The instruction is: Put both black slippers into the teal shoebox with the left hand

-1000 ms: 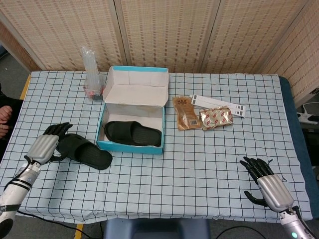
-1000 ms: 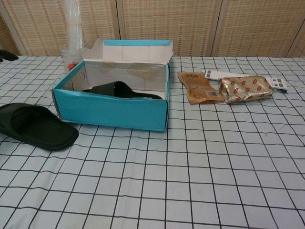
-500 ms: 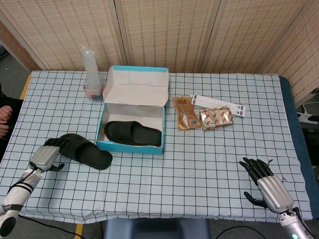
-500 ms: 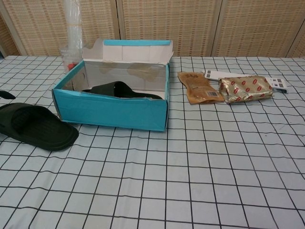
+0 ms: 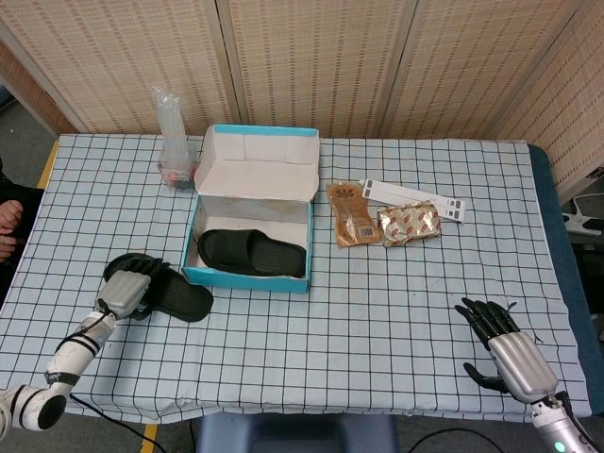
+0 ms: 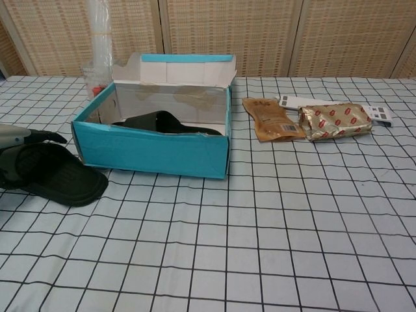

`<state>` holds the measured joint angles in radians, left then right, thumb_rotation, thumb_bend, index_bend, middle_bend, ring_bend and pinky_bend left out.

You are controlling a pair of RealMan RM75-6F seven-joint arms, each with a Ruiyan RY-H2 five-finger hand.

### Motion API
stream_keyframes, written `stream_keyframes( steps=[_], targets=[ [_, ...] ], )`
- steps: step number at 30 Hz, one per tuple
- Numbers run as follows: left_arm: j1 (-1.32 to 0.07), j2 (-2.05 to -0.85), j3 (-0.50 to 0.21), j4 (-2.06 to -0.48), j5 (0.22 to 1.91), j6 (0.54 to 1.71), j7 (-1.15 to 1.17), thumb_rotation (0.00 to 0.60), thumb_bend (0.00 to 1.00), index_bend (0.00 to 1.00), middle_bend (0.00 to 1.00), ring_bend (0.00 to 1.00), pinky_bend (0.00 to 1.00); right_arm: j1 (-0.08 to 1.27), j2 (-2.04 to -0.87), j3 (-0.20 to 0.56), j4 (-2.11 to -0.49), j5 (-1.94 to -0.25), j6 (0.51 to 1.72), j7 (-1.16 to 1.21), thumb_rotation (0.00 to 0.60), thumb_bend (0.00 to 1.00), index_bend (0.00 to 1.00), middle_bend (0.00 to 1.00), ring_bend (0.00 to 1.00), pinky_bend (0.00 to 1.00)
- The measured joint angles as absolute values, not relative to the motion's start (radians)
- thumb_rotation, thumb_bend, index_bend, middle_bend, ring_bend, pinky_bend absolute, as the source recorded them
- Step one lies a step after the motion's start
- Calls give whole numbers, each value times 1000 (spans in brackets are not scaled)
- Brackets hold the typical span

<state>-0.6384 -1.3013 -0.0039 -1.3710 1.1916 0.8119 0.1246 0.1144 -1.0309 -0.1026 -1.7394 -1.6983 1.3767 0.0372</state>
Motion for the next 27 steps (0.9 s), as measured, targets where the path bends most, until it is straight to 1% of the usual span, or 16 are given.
stream_keyframes(
  steps=[7,10,11,13,15,18,20,21,22,27],
  targets=[
    [-647,-1333,-1,-1324,1179,771,143,600,346,0,0,0,32,114,-1030,-101,-1740,-1695,1378,35,600,217,0,0,0,0],
    [-646,-1350,3,-1304,1176,764,155,600,338,1,3,2,63,113,-1029,-99,-1739,-1695,1383,37,600,217,0,0,0,0],
    [-643,-1354,4,-1301,1180,773,157,600,336,18,22,13,81,112,-1029,-99,-1739,-1695,1383,38,600,217,0,0,0,0],
    [-637,-1361,4,-1295,1192,794,157,600,336,118,120,92,121,113,-1029,-99,-1738,-1695,1382,38,600,217,0,0,0,0],
    [-626,-1372,4,-1284,1214,831,155,600,339,245,269,225,181,114,-1030,-100,-1737,-1695,1378,38,600,217,0,0,0,0],
    [-607,-1393,5,-1258,1261,893,132,600,349,362,443,358,267,116,-1033,-101,-1736,-1696,1374,36,600,217,0,0,0,0],
    [-595,-1407,7,-1234,1291,915,101,600,357,440,531,422,314,115,-1033,-101,-1737,-1698,1375,35,600,217,0,0,0,0],
    [-591,-1412,8,-1224,1299,919,86,600,362,473,565,449,335,115,-1032,-102,-1737,-1699,1376,35,600,217,0,0,0,0],
    [-587,-1416,9,-1213,1305,921,74,600,366,486,578,462,347,114,-1032,-102,-1738,-1699,1377,35,600,217,0,0,0,0],
    [-567,-1418,16,-1194,1330,930,43,600,367,493,586,468,367,113,-1032,-102,-1738,-1698,1379,34,600,216,0,0,0,0]
  ],
)
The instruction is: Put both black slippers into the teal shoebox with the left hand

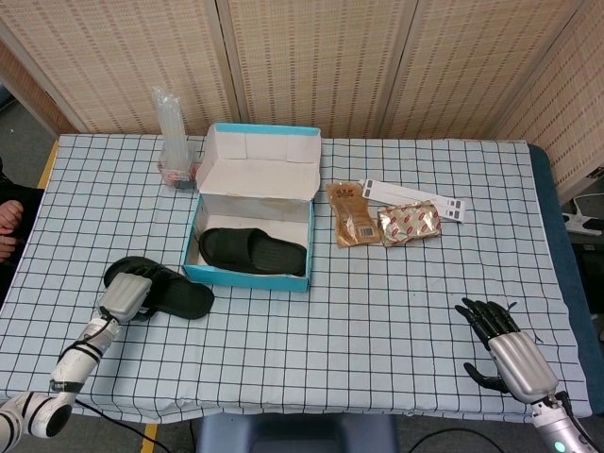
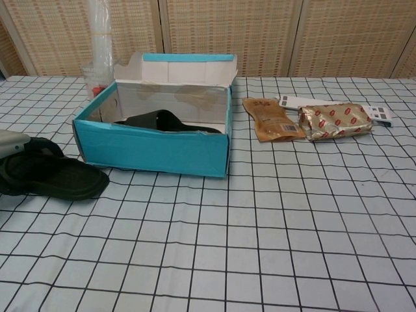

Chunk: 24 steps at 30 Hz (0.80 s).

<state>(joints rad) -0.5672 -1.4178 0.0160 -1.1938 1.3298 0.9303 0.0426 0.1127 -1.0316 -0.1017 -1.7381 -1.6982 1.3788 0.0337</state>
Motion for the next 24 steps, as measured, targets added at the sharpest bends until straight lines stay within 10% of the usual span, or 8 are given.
stream_keyframes(
  steps=[24],
  targets=[
    [-446,-1083,-91,-1661,1357,1218,22,600,400,526,639,493,427,124,-1038,-108,-1736,-1700,1352,32,600,217,0,0,0,0]
  ],
)
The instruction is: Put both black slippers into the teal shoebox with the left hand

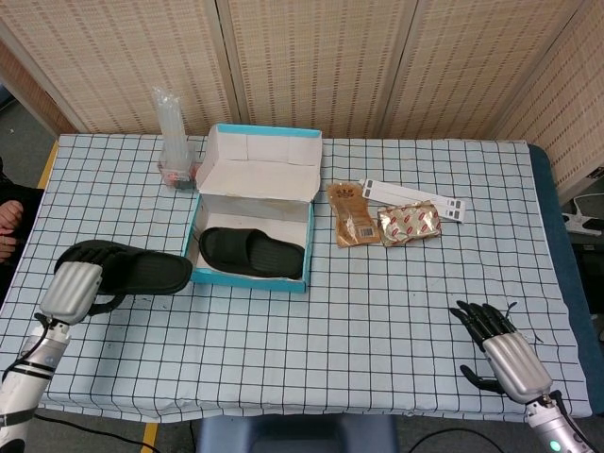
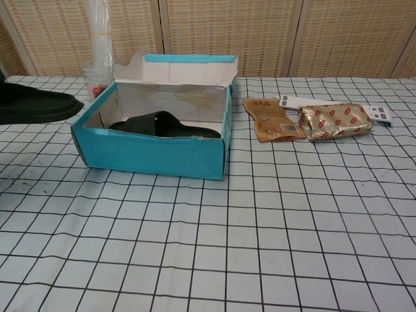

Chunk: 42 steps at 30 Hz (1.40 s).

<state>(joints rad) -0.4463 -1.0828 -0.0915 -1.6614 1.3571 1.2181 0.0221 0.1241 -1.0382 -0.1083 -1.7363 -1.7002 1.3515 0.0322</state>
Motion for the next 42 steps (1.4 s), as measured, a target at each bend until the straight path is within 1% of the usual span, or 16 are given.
stream_keyframes(
  steps=[4,7,11,15,20,26,31,33,37,42],
  targets=[
    [-502,-1063,-145,-1717,1350,1168,-27,600,401,526,642,506,450,125,-1037,-110,-1736,-1702,1351,37,600,217,0,0,0,0],
    [-562,-1061,-186,-1740,1330,1094,-54,600,402,526,644,507,453,126,-1036,-110,-1736,-1703,1352,42,600,218,0,0,0,0],
    [-667,-1082,-243,-1744,1267,968,-74,600,402,525,646,509,455,127,-1033,-110,-1733,-1700,1351,50,600,217,0,0,0,0],
    [-769,-1135,-283,-1704,1180,856,-73,600,401,524,643,509,455,130,-1033,-109,-1730,-1695,1344,56,600,217,0,0,0,0],
    [-865,-1225,-320,-1590,1096,775,-69,600,402,529,647,511,454,135,-1035,-110,-1729,-1690,1332,56,600,217,0,0,0,0],
    [-942,-1320,-336,-1455,1077,735,-65,600,444,543,654,509,453,135,-1037,-105,-1727,-1677,1331,54,600,217,0,0,0,0],
    [-969,-1361,-339,-1383,1139,723,-124,600,508,576,650,460,399,136,-1040,-102,-1727,-1668,1325,44,600,217,0,0,0,0],
    [-979,-1376,-337,-1354,1183,715,-178,600,537,590,648,429,376,135,-1041,-101,-1727,-1663,1325,40,600,217,0,0,0,0],
    [-999,-1408,-323,-1270,1286,708,-312,600,568,596,640,378,368,132,-1043,-98,-1729,-1655,1329,30,600,217,0,0,0,0],
    [-1029,-1469,-281,-1104,1420,721,-519,600,593,607,636,334,356,131,-1047,-96,-1730,-1646,1326,16,600,217,0,0,0,0]
  ],
)
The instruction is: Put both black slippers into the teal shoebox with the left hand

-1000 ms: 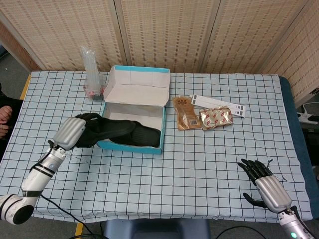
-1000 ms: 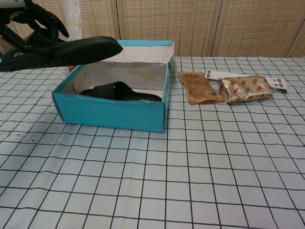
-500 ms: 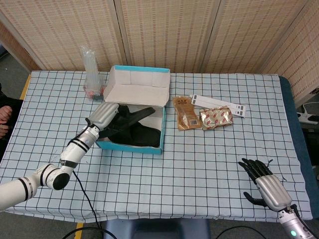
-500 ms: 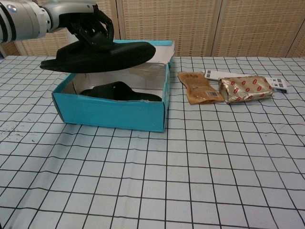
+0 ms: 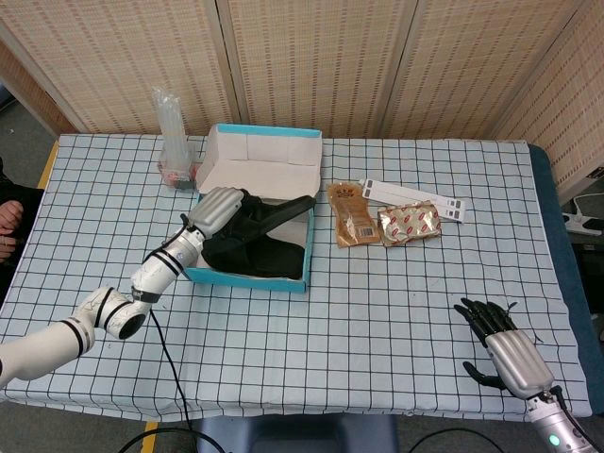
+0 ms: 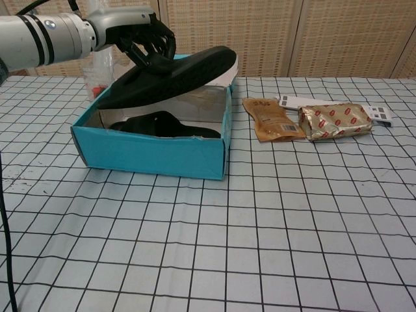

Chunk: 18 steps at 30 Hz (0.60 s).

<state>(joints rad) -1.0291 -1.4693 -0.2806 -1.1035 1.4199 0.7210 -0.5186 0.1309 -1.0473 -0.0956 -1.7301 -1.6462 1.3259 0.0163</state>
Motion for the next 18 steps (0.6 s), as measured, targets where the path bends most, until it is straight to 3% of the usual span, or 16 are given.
stream_keyframes(
  steps=[9,18],
  targets=[
    [-1086,-1591,-152,-785,1587,774,-721,600,668,619,632,309,336,131,-1054,-87,-1730,-1626,1320,2,600,217,0,0,0,0],
    [-1104,-1620,-57,-705,1635,785,-825,600,688,619,632,307,342,136,-1058,-88,-1730,-1622,1306,-7,600,217,0,0,0,0]
  ],
)
